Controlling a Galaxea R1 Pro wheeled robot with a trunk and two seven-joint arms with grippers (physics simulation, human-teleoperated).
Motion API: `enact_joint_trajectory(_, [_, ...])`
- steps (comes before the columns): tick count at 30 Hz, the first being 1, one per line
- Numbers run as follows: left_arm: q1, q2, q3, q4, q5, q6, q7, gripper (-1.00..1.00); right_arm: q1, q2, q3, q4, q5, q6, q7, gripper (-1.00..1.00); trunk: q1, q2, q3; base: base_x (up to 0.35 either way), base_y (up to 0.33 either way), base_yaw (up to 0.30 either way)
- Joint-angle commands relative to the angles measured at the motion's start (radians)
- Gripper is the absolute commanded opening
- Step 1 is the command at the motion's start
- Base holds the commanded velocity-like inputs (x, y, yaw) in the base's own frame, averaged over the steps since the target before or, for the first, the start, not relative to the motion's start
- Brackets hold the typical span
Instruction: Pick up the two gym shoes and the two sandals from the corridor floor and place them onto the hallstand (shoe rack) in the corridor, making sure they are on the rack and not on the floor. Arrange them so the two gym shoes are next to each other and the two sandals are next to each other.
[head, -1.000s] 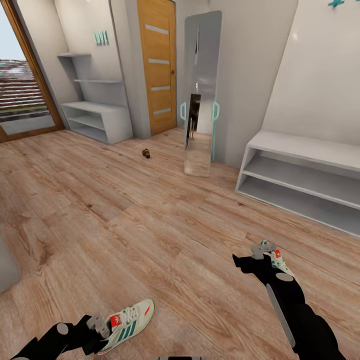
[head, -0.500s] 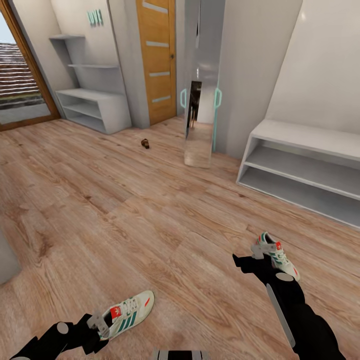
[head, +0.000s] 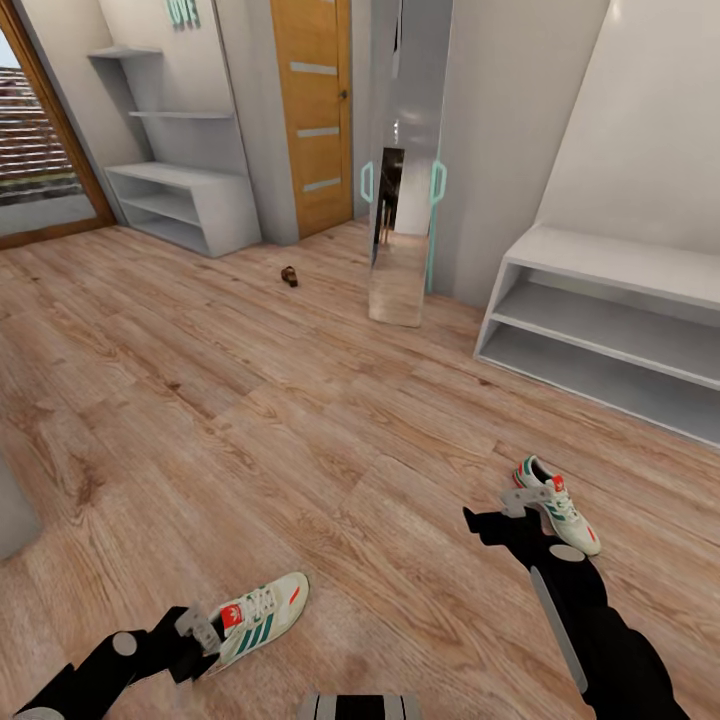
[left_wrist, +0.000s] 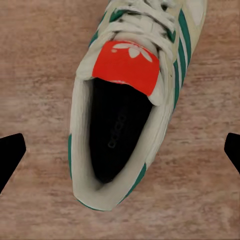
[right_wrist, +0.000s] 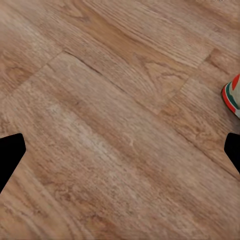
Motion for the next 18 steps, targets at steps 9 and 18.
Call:
enact_joint_trajectory(9, [-0.015,0.012,-0.033,-0.027,-0.014,0.011,-0.028,1.00,-0.007,0.006,0.001,-0.005,0.001,0.005,0.006,1.00,0.000,0.000,-0.001,0.000,0.000,0.000])
enact_joint_trajectory(18, [-0.017,0.013,-0.037,-0.034,-0.016,0.014,-0.034,1.00,-0.008,0.006,0.002,-0.004,0.001,0.005,0.006,1.00,0.000,0.000,-0.001,0.000,0.000,0.000])
